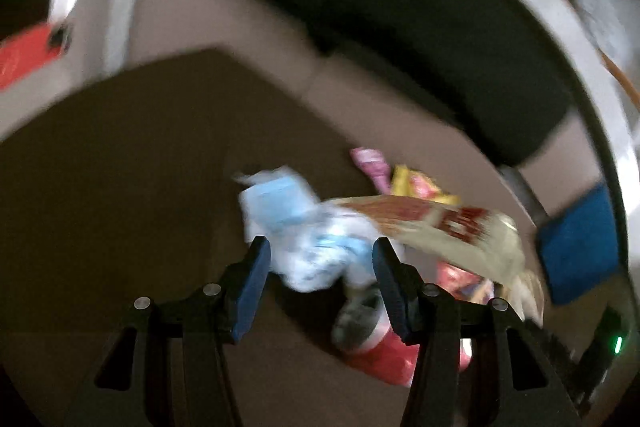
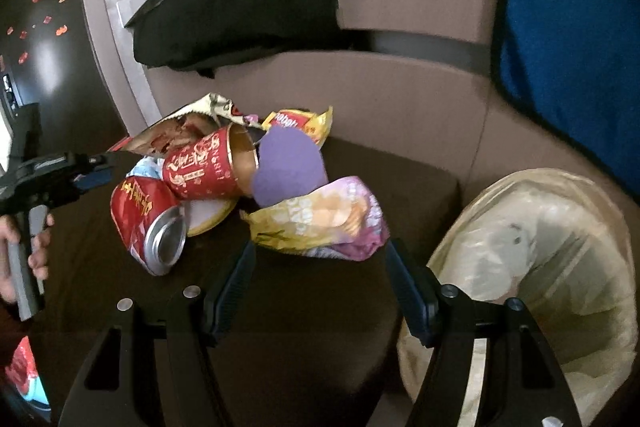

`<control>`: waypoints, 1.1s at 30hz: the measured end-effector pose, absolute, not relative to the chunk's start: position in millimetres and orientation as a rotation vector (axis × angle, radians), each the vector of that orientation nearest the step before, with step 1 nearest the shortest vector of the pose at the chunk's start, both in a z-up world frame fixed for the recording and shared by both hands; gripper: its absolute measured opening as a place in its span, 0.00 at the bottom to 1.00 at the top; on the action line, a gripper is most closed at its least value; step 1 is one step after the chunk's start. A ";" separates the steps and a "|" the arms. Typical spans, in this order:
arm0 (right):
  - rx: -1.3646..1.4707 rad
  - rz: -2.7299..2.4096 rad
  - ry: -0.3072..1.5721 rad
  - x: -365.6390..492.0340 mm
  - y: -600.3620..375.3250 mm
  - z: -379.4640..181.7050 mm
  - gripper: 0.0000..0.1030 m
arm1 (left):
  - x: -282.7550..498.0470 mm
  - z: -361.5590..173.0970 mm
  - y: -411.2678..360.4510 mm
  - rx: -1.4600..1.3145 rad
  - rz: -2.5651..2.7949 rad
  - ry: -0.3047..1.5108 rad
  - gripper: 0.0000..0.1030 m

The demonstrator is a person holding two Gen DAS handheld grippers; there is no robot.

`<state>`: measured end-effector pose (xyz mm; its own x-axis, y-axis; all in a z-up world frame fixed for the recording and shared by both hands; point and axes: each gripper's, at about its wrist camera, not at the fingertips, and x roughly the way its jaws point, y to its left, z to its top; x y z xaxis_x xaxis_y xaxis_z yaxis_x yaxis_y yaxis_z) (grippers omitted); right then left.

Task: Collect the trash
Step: 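Grasp the white tissue with blue wrapper with the left gripper while the right gripper reaches toward the red can, then close the right gripper on the red can and lift it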

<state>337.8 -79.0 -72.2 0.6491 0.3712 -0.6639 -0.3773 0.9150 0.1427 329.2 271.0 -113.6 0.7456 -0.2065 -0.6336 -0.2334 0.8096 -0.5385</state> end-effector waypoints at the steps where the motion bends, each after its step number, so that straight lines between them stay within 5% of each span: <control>1: -0.007 0.435 0.754 337.9 -75.4 -73.5 0.63 | 334.3 -118.6 274.0 -0.670 0.008 0.760 0.51; 16: -0.029 0.475 0.793 322.5 -64.1 -83.2 0.63 | 395.5 -132.0 266.0 -0.649 0.107 0.824 0.47; 33: -0.080 0.823 0.769 334.2 50.4 -53.1 0.63 | 236.0 -85.9 303.6 -0.410 0.010 0.722 0.43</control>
<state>334.2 50.4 -53.1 0.4306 0.6313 -0.6450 -0.6863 0.6932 0.2203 236.0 303.6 -85.9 0.7537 -0.1311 -0.6440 -0.1482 0.9208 -0.3608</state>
